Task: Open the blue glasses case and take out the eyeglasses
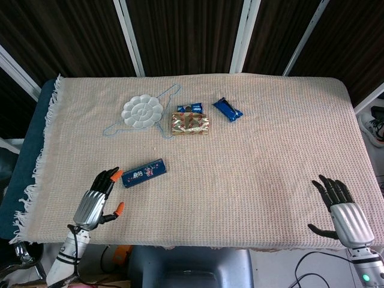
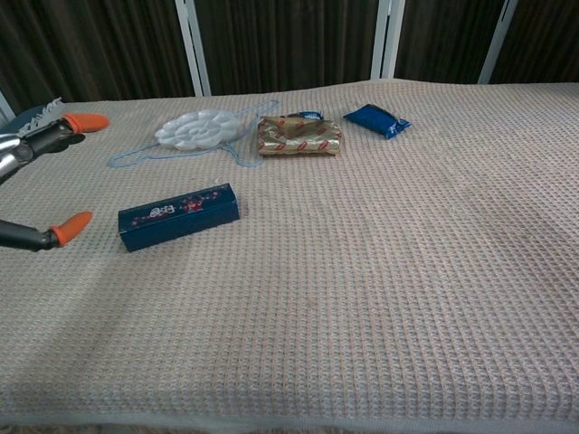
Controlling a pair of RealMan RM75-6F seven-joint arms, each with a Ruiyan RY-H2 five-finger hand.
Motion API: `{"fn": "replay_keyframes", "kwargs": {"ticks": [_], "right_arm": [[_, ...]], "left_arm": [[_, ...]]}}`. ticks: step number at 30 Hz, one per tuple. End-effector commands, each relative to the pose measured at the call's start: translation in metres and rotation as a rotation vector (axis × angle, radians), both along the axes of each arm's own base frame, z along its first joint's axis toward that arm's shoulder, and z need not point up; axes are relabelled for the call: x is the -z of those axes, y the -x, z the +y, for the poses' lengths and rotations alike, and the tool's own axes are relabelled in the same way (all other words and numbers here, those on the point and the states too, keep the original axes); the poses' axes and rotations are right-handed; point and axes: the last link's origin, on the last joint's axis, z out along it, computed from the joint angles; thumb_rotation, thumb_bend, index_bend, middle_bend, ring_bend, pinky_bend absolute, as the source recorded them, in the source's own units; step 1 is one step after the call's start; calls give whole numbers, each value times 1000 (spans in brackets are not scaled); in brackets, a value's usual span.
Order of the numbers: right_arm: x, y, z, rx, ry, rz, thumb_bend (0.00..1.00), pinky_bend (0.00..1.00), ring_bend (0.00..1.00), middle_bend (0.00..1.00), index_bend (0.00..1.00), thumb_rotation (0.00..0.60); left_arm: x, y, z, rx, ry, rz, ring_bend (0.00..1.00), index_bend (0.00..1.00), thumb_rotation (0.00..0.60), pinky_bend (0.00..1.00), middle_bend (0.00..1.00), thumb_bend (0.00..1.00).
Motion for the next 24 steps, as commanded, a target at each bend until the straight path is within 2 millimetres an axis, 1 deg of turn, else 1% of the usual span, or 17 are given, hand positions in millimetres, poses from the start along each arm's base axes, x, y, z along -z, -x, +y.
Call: {"fn": "replay_keyframes", "kwargs": {"ticks": [1,4,7,9,12,18,24], "right_arm": [[-1,1,-1,4,3,-2,176,0,0,0,0,600],[-2,2,-2,8,4,-4,176,0,0,0,0,600],[-2,2,-2,9,4,-5,176,0,0,0,0,600],[-3,2,-3,11,6,-9,176,0,0,0,0,600],[-7,3,-4,16,13,-20,176,0,0,0,0,600],[-10,4,-2,14,14,-28,176,0,0,0,0,600],[-12,4,-2,13,18,-34,176,0,0,0,0,600]], "left_arm": [[26,-30,28,-15,10,24,0,93,600,0,0,385],[41,-38,39,-42,41,44,0,116,600,0,0,385],[45,-40,42,-50,47,50,0,133,600,0,0,384],[53,-43,47,-66,61,64,0,156,600,0,0,385],[71,-44,61,-110,67,105,0,183,600,0,0,388],[86,-42,74,-148,23,148,0,221,600,0,0,391],[91,-37,81,-164,-11,171,0,223,600,0,0,391]]}}
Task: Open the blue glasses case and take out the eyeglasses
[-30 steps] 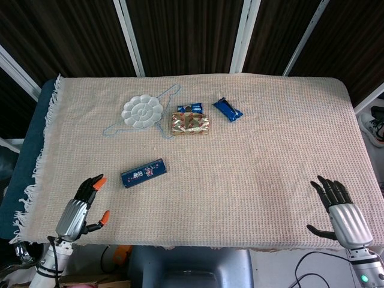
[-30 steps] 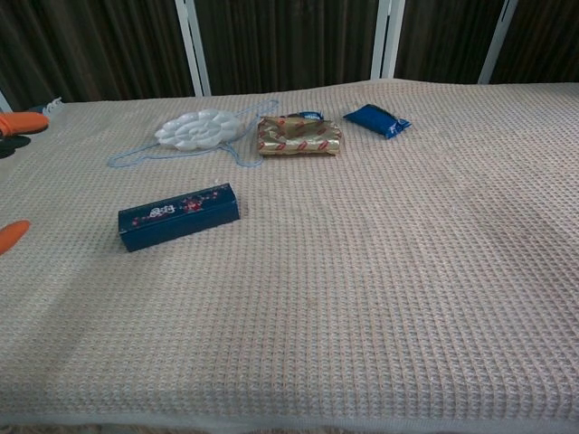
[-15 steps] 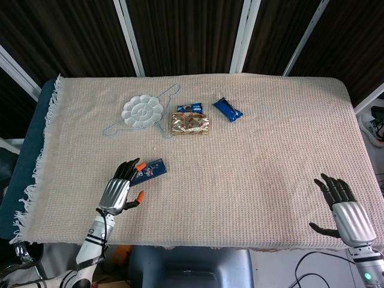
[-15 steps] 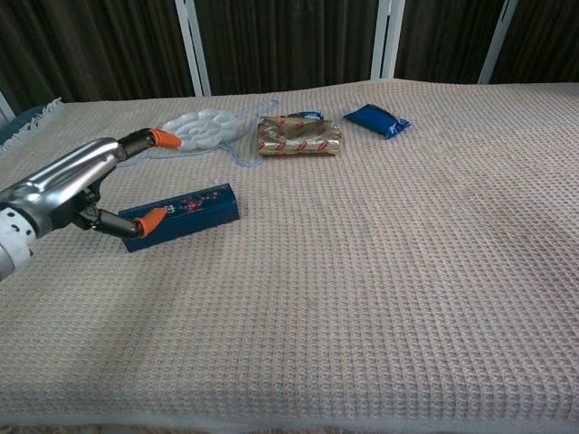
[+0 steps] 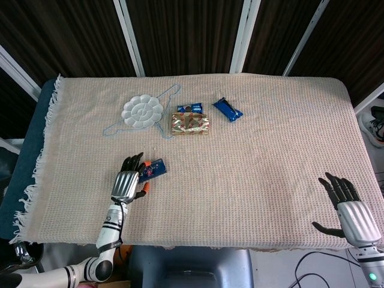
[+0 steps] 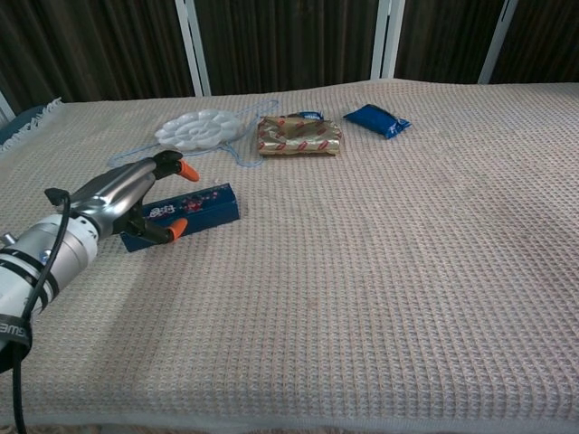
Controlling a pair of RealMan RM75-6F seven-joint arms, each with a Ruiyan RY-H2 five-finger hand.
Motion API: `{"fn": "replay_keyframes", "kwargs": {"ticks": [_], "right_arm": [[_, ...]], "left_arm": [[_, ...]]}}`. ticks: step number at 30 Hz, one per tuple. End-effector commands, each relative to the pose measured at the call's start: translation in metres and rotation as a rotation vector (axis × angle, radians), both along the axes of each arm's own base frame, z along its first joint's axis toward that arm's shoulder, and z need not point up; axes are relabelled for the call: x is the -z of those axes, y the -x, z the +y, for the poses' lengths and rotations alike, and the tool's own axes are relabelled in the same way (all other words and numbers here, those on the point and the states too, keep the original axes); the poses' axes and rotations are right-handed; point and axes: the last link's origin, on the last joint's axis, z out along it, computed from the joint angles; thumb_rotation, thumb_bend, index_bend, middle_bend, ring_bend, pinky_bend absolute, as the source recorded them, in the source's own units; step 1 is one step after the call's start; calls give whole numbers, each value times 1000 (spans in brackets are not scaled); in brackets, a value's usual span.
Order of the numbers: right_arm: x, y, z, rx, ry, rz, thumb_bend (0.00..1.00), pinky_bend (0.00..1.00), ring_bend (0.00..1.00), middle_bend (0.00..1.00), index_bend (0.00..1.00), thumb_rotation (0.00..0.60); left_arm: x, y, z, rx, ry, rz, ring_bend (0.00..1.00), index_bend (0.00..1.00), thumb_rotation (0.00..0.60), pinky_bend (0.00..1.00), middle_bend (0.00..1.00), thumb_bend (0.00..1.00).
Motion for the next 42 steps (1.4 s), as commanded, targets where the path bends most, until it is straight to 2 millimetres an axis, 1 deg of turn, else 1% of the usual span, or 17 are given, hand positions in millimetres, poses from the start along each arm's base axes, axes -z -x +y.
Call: {"fn": "replay_keyframes", "kwargs": {"ticks": [1,12,21,30,36,42], "right_arm": [[-1,0,0,0,1,-2,176,0,0,0,0,600],[-3,1,0,0,7,-7,176,0,0,0,0,600],[-3,1,0,0,8,-9,176,0,0,0,0,600],[-4,1,1,-1,10,-10,176,0,0,0,0,600],[-4,1,1,-2,8,-9,176,0,0,0,0,600],[-4,1,1,-2,7,-8,176,0,0,0,0,600]], "left_arm": [[2,0,3,-6,-15,4,0,225,600,0,0,391],[5,5,9,-32,-21,31,0,275,600,0,0,391],[4,7,10,-37,-20,42,0,329,600,0,0,391],[6,9,10,-39,-7,56,0,356,600,0,0,403],[5,9,11,-37,-16,46,0,408,600,0,4,417],[4,9,12,-34,-21,44,0,455,600,0,28,441]]}}
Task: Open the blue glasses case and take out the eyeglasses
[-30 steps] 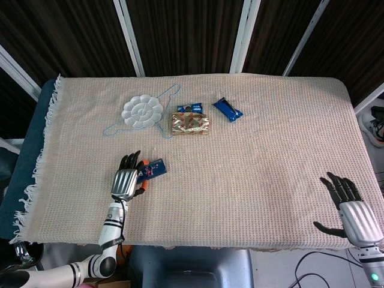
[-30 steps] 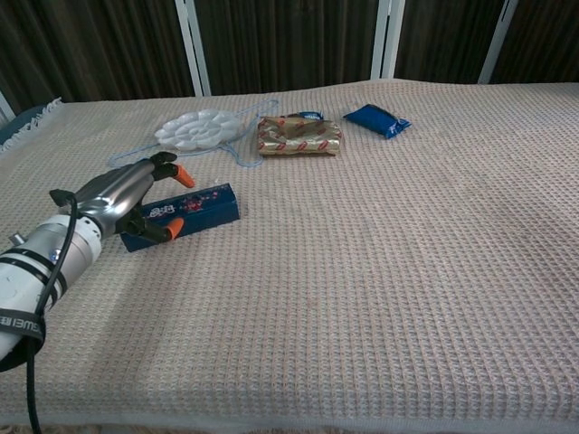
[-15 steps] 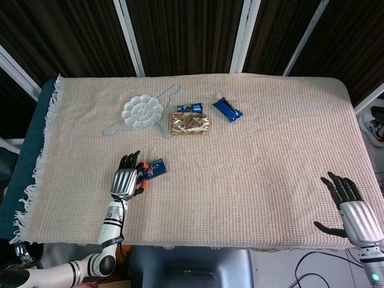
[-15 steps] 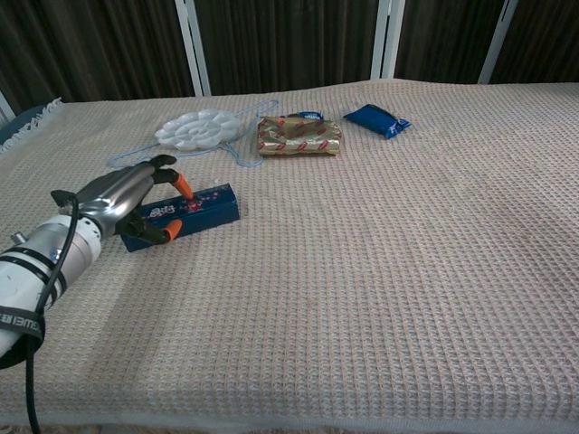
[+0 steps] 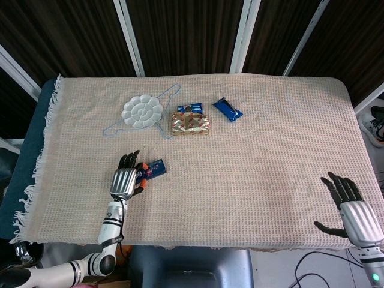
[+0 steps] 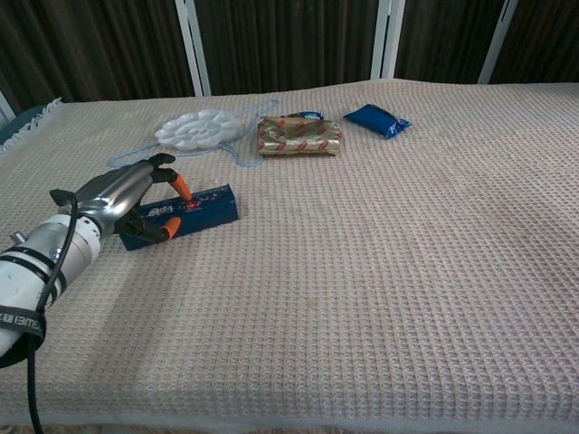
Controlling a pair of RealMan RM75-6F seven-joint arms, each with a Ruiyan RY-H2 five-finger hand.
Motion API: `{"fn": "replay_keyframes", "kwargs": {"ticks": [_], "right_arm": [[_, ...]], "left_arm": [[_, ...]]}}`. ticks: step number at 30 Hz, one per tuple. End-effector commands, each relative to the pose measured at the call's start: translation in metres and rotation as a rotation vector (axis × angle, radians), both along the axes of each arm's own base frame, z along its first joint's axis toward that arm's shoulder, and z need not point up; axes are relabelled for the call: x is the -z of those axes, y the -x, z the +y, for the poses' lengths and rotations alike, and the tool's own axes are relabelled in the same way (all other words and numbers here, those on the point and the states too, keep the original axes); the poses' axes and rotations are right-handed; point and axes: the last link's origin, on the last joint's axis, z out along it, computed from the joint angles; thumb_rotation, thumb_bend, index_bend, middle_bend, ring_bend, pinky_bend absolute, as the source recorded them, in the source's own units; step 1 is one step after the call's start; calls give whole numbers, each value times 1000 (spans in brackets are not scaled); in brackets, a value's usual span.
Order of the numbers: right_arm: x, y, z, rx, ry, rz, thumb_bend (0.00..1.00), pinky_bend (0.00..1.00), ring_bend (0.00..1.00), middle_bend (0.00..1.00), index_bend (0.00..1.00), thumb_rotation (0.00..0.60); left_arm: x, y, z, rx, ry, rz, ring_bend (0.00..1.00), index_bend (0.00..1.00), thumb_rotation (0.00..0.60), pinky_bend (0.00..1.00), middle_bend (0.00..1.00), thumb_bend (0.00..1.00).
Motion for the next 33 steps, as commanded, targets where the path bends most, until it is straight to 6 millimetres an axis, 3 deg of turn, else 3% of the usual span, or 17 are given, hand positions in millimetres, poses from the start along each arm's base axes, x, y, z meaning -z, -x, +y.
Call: {"fn": "replay_keyframes", "kwargs": {"ticks": [1,8,16,18,22,25,30,33], "right_arm": [[0,0,0,0,-1,1,176,0,0,0,0,600],[0,0,0,0,-3,3,176,0,0,0,0,600],[0,0,0,2,-1,4,176,0,0,0,0,600],[0,1,-1,4,-2,7,176,0,0,0,0,600],[1,1,-1,7,-2,11,176,0,0,0,0,600],[2,0,-1,6,-4,13,176,0,0,0,0,600],[2,0,0,1,-6,13,176,0,0,0,0,600],[3,-1,0,-2,-8,13,177,0,0,0,0,600]], "left_arm": [[-1,0,0,4,-4,-2,0,464,600,0,33,449],[-9,-3,5,11,-34,-50,0,484,600,0,58,462],[-19,9,35,-39,-75,-26,0,452,600,0,60,442],[-24,15,45,-65,-88,-19,0,396,600,0,57,439],[-33,26,58,-111,-116,8,0,152,600,0,36,430],[-42,35,65,-141,-139,29,0,59,600,0,9,421],[-58,45,60,-152,-148,8,0,59,600,0,0,421],[-67,47,47,-112,-151,9,0,131,600,0,0,438]]}}
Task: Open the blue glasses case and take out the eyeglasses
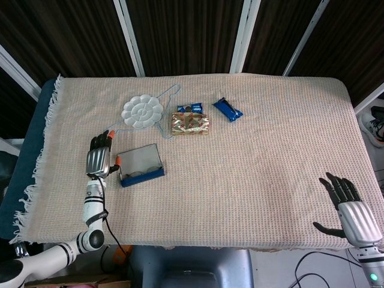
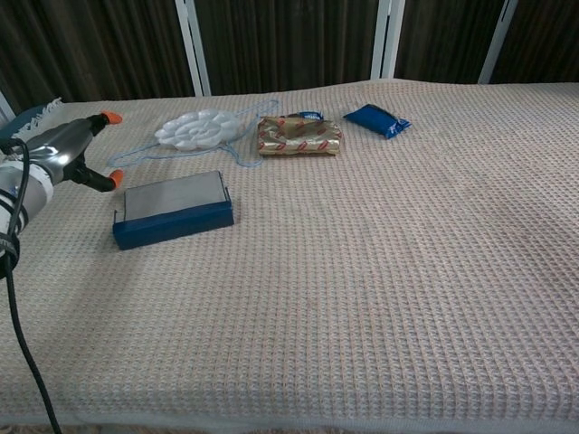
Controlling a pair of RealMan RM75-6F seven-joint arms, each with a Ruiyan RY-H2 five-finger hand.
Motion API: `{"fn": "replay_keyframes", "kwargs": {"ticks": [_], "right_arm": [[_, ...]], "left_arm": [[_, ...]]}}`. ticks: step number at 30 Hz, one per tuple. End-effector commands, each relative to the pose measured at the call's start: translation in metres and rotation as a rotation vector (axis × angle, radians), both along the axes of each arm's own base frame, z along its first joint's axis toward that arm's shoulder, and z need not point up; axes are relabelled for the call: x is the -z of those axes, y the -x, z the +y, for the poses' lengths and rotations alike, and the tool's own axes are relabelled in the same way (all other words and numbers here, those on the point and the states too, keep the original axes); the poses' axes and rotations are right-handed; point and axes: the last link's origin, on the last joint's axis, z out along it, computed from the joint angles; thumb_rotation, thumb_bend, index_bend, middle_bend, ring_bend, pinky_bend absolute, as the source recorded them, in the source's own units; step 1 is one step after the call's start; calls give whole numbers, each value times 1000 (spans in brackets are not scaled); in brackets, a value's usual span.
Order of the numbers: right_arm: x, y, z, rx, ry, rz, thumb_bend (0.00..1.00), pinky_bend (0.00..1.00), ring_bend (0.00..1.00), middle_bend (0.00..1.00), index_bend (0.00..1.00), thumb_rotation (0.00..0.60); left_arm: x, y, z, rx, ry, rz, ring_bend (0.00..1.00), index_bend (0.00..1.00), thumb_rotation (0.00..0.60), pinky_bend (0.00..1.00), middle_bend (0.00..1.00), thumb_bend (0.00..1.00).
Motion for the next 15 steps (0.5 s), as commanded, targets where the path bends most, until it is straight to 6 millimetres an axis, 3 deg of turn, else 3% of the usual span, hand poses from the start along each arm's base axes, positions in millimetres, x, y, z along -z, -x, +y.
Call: {"fn": "replay_keyframes", "kwargs": {"ticks": [1,5,15], "right_arm": [[1,0,0,-2,-2,0,177,0,0,0,0,600],[2,-1,1,-5,-6,-1,176,0,0,0,0,600],[2,-2,3,-14,-8,-3,176,0,0,0,0,600]], "left_arm": [[-12,4,-19,47,11,-1,0,182,600,0,0,448],[-19,3,-46,79,96,-28,0,283,600,0,0,514],[-14,10,-76,97,191,61,0,319,600,0,0,615]]}}
